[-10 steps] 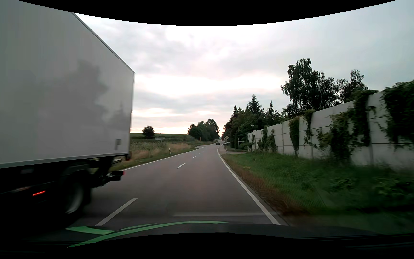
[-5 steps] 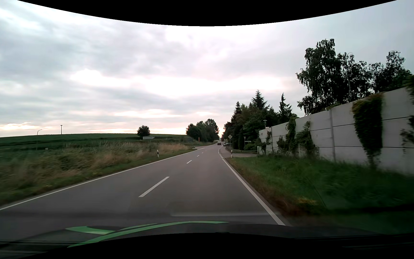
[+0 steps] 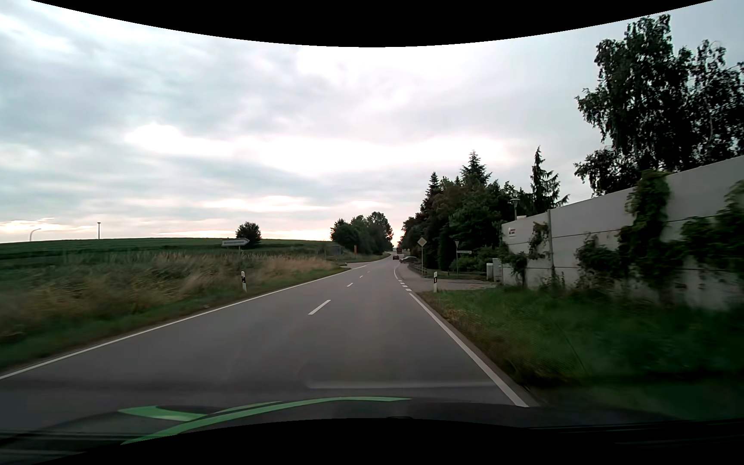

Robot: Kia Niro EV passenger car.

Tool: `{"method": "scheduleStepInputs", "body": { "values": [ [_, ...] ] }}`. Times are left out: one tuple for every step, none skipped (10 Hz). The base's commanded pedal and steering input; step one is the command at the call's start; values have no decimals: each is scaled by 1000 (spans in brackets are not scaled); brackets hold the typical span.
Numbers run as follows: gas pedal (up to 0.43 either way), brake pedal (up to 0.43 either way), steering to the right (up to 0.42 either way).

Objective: Follow the waypoints while adhering to traffic rules and regulations

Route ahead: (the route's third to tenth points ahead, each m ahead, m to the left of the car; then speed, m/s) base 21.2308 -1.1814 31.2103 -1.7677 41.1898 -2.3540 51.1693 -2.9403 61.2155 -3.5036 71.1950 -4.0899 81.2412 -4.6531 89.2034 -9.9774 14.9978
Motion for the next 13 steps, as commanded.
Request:
{"method": "scheduleStepInputs", "body": {
  "values": [
    [0, 73, 3],
    [0, 85, 3],
    [0, 85, 5],
    [0, 85, 6],
    [0, 91, 6],
    [0, 98, 6],
    [0, 98, 6],
    [0, 104, 6],
    [0, 110, 6],
    [0, 116, 6],
    [0, 116, 6],
    [0, 122, 6],
    [0, 122, 6]
  ]
}}
